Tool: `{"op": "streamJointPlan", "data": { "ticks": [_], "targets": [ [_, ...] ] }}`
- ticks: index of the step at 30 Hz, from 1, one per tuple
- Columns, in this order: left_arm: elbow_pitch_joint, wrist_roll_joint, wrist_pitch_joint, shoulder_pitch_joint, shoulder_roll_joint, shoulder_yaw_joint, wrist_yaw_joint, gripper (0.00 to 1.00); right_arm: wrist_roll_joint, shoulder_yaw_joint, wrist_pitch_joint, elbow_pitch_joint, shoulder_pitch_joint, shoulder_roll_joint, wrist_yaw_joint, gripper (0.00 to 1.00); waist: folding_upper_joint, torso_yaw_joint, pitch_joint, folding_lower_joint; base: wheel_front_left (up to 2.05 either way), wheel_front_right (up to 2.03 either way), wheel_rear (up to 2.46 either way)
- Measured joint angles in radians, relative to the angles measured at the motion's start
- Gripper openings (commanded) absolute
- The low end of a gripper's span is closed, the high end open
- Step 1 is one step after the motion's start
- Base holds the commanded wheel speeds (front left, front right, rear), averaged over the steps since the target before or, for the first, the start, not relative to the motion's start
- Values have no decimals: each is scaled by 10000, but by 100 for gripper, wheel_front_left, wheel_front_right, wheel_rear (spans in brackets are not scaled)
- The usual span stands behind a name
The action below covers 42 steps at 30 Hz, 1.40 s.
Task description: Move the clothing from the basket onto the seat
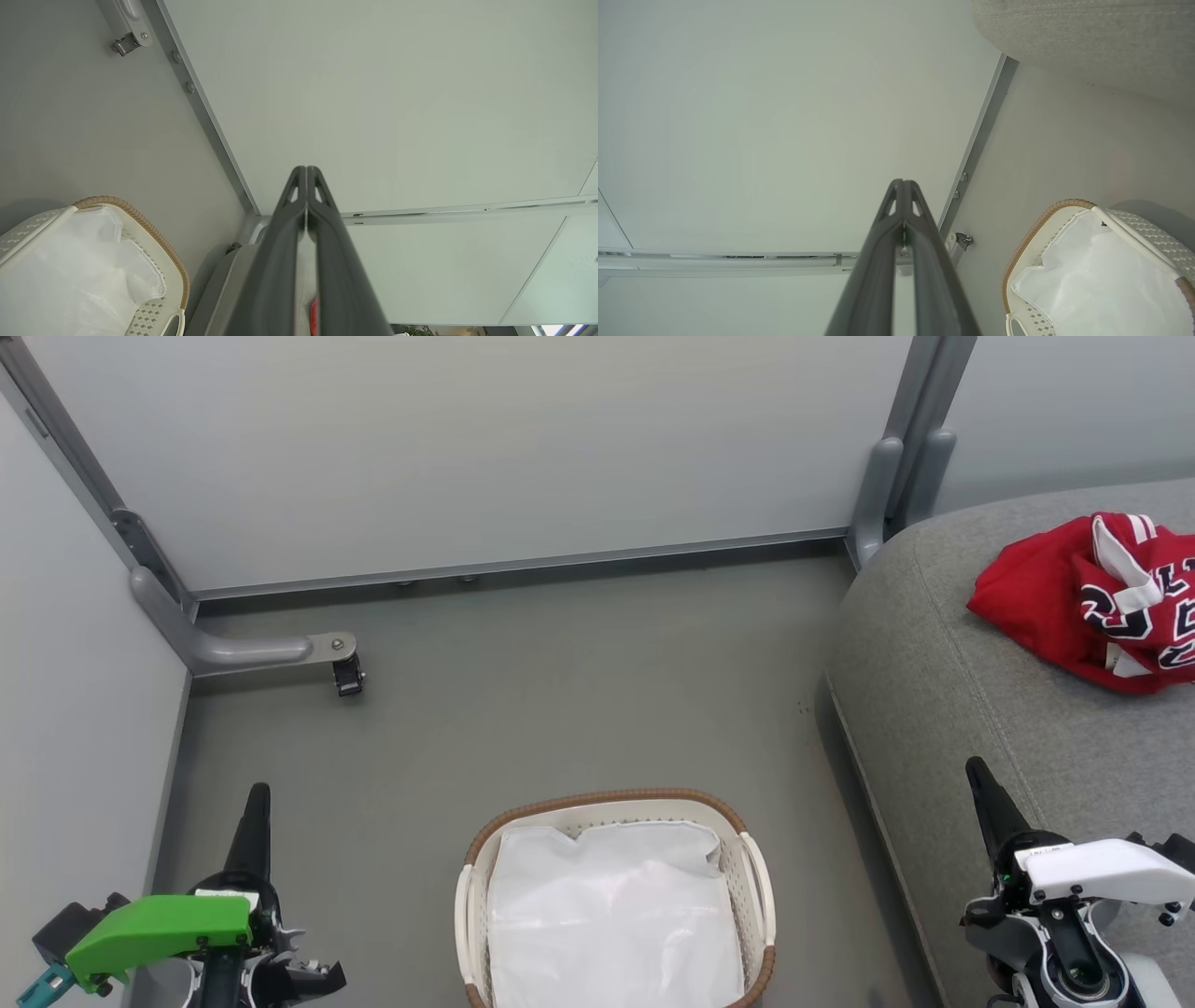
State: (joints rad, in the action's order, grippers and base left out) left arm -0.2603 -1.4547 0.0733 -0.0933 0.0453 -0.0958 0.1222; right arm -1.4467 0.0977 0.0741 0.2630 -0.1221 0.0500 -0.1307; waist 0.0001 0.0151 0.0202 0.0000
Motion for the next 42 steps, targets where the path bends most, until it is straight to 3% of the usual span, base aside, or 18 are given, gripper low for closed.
{"op": "streamJointPlan", "data": {
  "ticks": [22, 42],
  "targets": [
    [134, -1536, 403, -84, 12, -174, 54, 0, -1601, 155, 403, -163, 84, -12, 0, 0, 0, -148, -167, 0, 0, 0, 0],
    [150, -1565, 405, -101, 12, -180, 63, 0, -1643, 165, 403, -171, 87, -13, 0, 0, 0, -151, -172, 0, 0, 0, 0]
  ]
}}
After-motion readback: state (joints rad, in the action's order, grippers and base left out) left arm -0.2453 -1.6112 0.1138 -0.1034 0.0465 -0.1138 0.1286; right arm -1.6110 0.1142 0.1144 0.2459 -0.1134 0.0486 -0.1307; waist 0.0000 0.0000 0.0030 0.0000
